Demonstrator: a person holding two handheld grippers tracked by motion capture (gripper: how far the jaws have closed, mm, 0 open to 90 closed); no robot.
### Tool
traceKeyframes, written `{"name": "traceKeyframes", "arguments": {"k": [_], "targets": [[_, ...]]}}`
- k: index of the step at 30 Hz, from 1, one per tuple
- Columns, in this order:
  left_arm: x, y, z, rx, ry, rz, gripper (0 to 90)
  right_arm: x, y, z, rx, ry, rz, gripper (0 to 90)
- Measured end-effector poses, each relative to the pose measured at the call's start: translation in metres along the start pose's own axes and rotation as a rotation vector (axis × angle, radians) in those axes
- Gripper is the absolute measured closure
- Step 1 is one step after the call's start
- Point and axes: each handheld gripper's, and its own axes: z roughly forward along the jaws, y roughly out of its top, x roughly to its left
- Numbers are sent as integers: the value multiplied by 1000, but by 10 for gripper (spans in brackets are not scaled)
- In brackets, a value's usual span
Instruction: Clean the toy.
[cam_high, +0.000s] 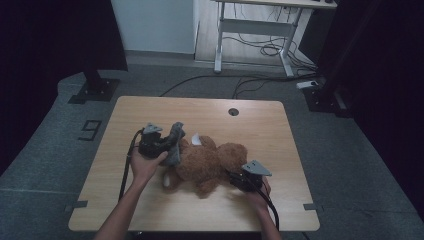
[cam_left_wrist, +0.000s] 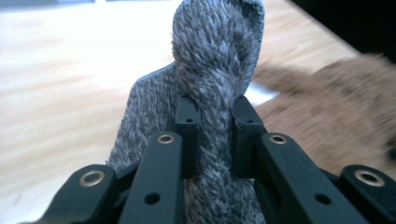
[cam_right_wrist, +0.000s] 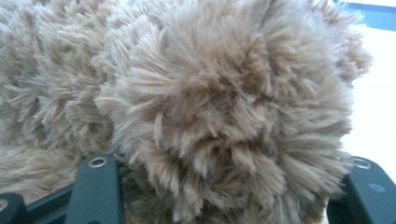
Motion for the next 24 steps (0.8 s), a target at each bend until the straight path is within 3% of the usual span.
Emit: {"name": "traceKeyframes", "arguments": {"k": [7,12,15,18,24], "targets": [[-40,18,33,35,-47,61,758,-1,1,2,-2,-1,-4,367],[-50,7,53,92,-70,57,762,-1,1,2,2,1,-2,367],[-49,-7,50,66,-89,39,765,-1,0,1,3,6,-5,357],[-52,-18,44,44,-97,59,769,-1,0,-1,10,12,5,312],[-58,-34,37,14,-106,77,779,-4,2,-7,54,43,35,132]]}}
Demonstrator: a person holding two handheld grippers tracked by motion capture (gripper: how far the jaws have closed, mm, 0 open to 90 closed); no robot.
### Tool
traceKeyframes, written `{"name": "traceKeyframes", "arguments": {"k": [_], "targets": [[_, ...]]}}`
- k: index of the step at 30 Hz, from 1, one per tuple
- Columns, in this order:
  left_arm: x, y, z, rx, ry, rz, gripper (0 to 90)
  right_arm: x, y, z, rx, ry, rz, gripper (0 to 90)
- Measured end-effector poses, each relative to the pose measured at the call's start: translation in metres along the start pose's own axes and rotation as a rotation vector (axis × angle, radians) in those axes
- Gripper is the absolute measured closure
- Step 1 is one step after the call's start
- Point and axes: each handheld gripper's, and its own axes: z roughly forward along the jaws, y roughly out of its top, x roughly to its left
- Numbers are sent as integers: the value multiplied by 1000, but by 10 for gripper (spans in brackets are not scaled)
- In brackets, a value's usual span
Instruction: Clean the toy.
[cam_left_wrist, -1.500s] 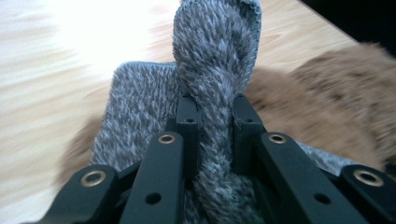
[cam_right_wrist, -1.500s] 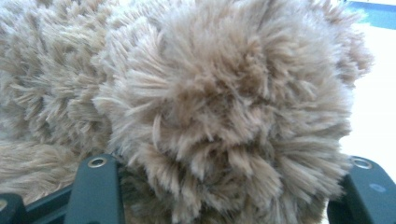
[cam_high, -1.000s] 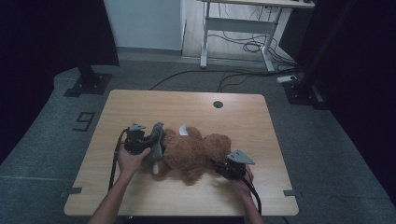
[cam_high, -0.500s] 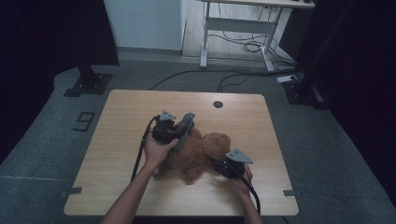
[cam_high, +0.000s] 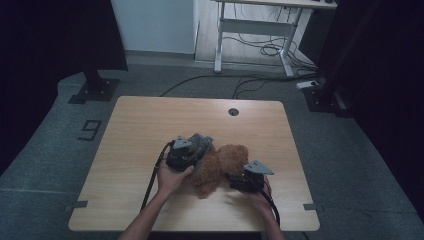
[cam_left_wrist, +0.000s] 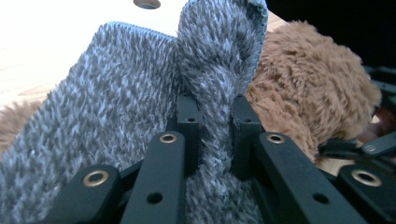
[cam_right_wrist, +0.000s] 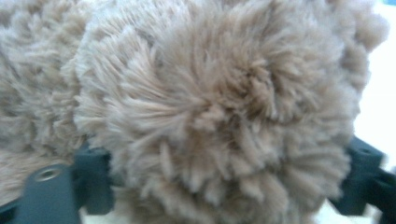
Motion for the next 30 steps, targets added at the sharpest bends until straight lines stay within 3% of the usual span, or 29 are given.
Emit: {"name": "traceKeyframes", "arguments": {"k": [4,6,11,17,21,23,25,30], "targets": [[-1,-7,-4,-23,-13,-17,781,-7,5,-10,24,44,59,46],[-2,-9,-5,-27,-19,-18,782,-10,10,-19,-1,73,79,23],[-8,-16,-9,-52,-18,-14,783,-14,33,-34,-69,68,110,7],[-10,-23,-15,-67,-44,-25,784,-13,50,-8,18,68,103,0],[-11,-28,-18,-76,-64,-34,785,-17,46,5,63,112,129,0],[-11,-30,-19,-79,-73,-37,784,-19,39,10,95,166,170,0],[-12,-32,-20,-81,-73,-31,784,-20,33,12,96,202,198,68],[-15,-35,-23,-85,-79,-27,783,-16,27,6,69,208,177,301]]}}
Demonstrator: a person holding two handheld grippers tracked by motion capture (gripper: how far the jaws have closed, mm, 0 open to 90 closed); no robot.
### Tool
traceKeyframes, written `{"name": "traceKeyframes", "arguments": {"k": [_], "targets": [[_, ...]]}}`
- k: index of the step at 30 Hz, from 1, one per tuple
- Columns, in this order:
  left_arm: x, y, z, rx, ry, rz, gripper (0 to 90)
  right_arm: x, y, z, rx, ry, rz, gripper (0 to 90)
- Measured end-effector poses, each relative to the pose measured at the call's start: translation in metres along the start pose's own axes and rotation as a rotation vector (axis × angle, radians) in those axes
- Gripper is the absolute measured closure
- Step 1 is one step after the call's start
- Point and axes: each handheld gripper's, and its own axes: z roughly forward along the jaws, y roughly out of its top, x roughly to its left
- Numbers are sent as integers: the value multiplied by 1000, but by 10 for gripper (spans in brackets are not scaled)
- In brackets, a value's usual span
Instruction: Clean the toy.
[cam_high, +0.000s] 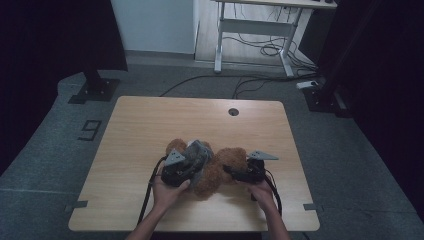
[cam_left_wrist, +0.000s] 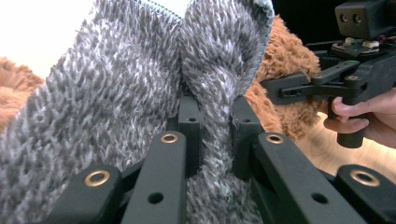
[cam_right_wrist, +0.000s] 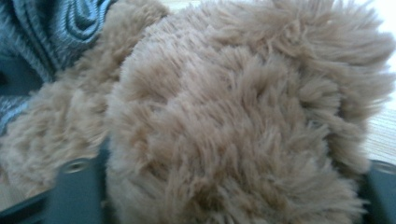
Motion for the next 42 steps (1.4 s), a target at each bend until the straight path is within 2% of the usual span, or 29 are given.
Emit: {"name": "traceKeyframes", "arguments": {"k": [2,6,10,13,17,19,22,24,28,32,35,36,37,39,41,42], "targets": [[0,0,-4,-1,-17,-6,781,4,-2,-3,-8,-5,-32,362],[3,-1,-17,-24,-31,-33,775,8,-6,-7,-39,-20,-53,442],[15,4,-34,-63,11,-51,772,11,-7,-9,-74,-33,-72,479],[32,7,-45,-80,48,-93,770,12,-10,-11,-98,-36,-97,492],[50,7,-51,-73,58,-149,765,16,-14,-14,-134,-40,-160,496],[49,13,-51,-67,59,-144,764,17,-14,-15,-138,-42,-175,495],[40,24,-46,-66,47,-123,762,20,-16,-16,-150,-56,-207,494],[27,36,-40,-65,30,-92,760,22,-18,-17,-156,-61,-225,493],[-6,59,-22,-60,-9,-15,759,22,-23,-19,-161,-63,-229,493],[-44,80,8,-28,-54,62,758,24,-29,-21,-159,-72,-255,493],[-68,89,34,17,-78,108,758,25,-32,-22,-161,-82,-281,494],[-74,90,41,29,-77,116,758,26,-34,-23,-165,-83,-289,494],[-80,90,53,60,-79,123,759,26,-34,-23,-167,-85,-295,494],[-84,85,71,119,-67,131,758,27,-36,-24,-166,-88,-307,494],[-81,74,83,163,-59,123,758,27,-39,-25,-167,-93,-316,493],[-78,70,84,159,-67,110,758,26,-41,-26,-162,-97,-325,493]]}}
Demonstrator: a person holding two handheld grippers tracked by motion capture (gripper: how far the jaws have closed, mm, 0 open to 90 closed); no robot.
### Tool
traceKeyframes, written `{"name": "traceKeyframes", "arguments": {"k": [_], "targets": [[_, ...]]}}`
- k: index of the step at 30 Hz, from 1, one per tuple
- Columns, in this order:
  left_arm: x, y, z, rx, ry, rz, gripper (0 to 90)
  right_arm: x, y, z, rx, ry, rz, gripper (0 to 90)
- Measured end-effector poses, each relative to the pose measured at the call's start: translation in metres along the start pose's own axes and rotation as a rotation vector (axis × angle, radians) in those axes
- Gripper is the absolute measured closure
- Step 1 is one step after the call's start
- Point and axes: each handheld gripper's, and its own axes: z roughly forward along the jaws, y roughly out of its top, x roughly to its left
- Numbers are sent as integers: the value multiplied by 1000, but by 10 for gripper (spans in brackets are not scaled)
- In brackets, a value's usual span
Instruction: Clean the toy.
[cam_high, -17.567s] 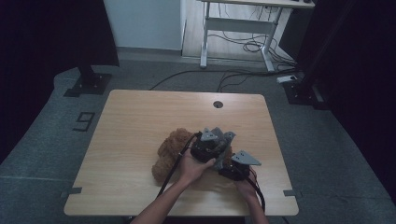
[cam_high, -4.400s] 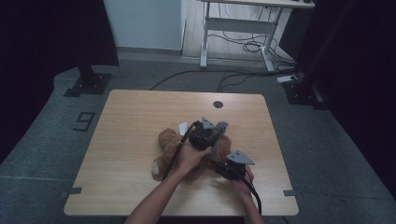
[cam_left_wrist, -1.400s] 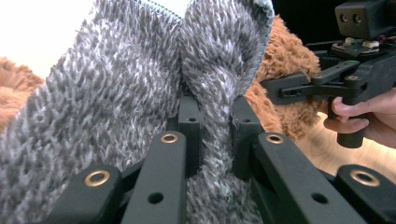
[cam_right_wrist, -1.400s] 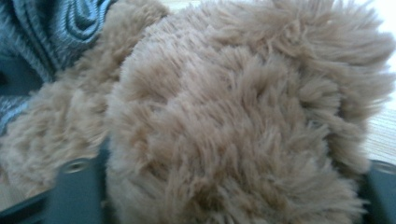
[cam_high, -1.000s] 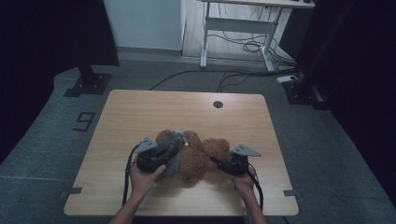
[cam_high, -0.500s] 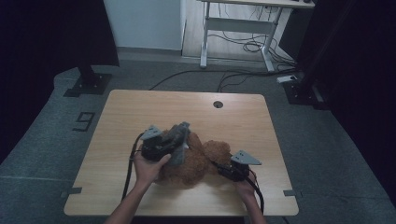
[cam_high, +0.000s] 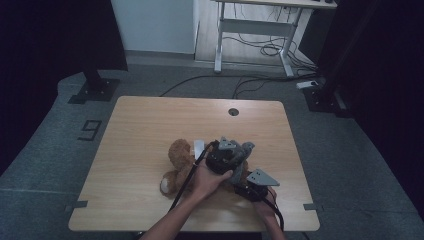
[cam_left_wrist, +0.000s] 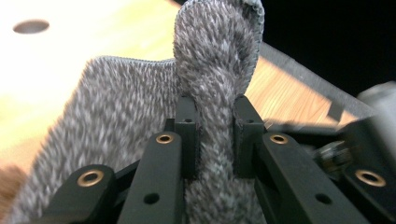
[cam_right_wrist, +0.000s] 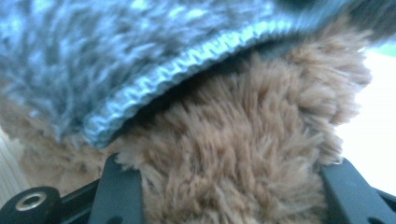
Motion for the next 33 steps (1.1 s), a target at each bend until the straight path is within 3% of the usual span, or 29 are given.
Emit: {"name": "traceKeyframes", "arguments": {"k": [2,6,10,16,22,26,33], "targets": [[10,-9,-3,-20,-39,-57,759,0,-5,-2,3,-3,-13,493],[23,-17,-17,-24,17,-58,764,1,-5,-3,2,-6,-18,492],[39,-29,-33,-39,13,-94,771,2,-4,-2,-1,-3,-14,491],[45,-36,-50,-63,34,-85,772,1,-4,-2,-3,-2,-9,488],[65,-45,-74,-96,93,-119,770,0,-5,-3,-3,-2,-8,487],[86,-54,-88,-82,136,-160,769,1,-5,-3,-4,-5,-8,487],[112,-71,-101,-42,143,-225,769,3,-5,-4,-7,-9,-19,486]]}}
